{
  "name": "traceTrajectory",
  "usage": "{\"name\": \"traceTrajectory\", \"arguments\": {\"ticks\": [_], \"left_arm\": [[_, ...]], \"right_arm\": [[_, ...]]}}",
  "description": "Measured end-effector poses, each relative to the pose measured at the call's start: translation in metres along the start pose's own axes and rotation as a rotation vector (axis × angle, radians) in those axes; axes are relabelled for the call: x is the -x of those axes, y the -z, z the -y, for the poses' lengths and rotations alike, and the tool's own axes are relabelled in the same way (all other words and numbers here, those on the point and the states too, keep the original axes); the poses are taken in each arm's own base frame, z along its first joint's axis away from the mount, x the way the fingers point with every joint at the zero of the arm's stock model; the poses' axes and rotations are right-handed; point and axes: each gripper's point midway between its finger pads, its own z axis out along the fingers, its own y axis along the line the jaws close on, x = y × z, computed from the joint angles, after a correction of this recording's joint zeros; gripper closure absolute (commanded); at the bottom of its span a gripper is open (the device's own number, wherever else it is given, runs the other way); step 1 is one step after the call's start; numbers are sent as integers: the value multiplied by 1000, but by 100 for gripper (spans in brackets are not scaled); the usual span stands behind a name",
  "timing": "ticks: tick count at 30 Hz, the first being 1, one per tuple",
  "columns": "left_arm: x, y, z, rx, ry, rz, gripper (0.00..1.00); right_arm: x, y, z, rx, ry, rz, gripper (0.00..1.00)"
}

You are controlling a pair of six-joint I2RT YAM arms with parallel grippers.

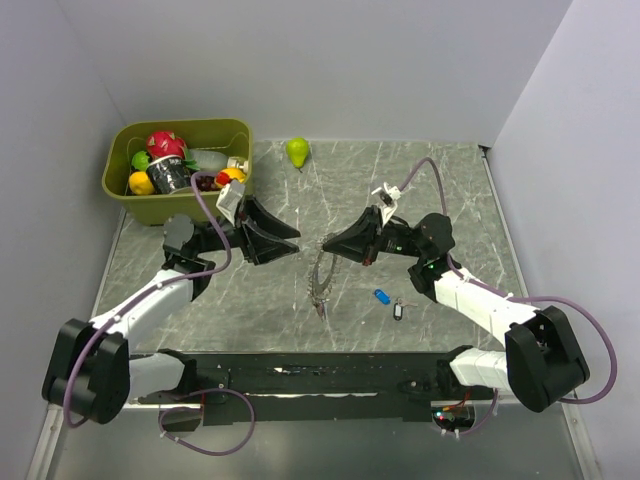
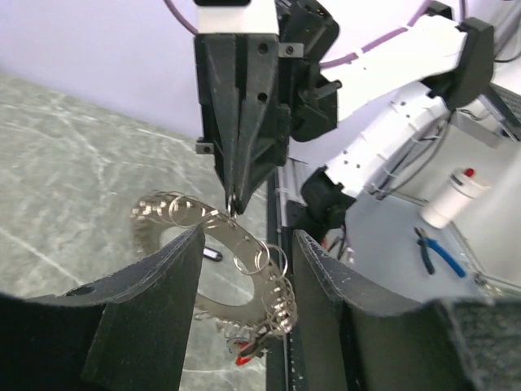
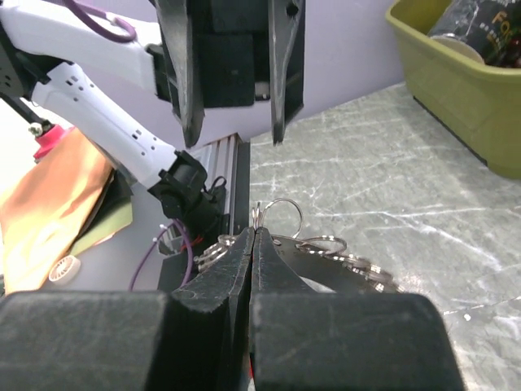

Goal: Put the keys on the keyring

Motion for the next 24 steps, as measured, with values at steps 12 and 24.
{"name": "traceTrajectory", "arguments": {"ticks": [12,24], "left_arm": [[-17,-9,0,-66,70,-38,52],[-31,-22,-5,-73,83,-67,57]], "right_arm": [[6,0,-3,8,-2,20,100],[6,0,-3,8,-9,20,100]]}}
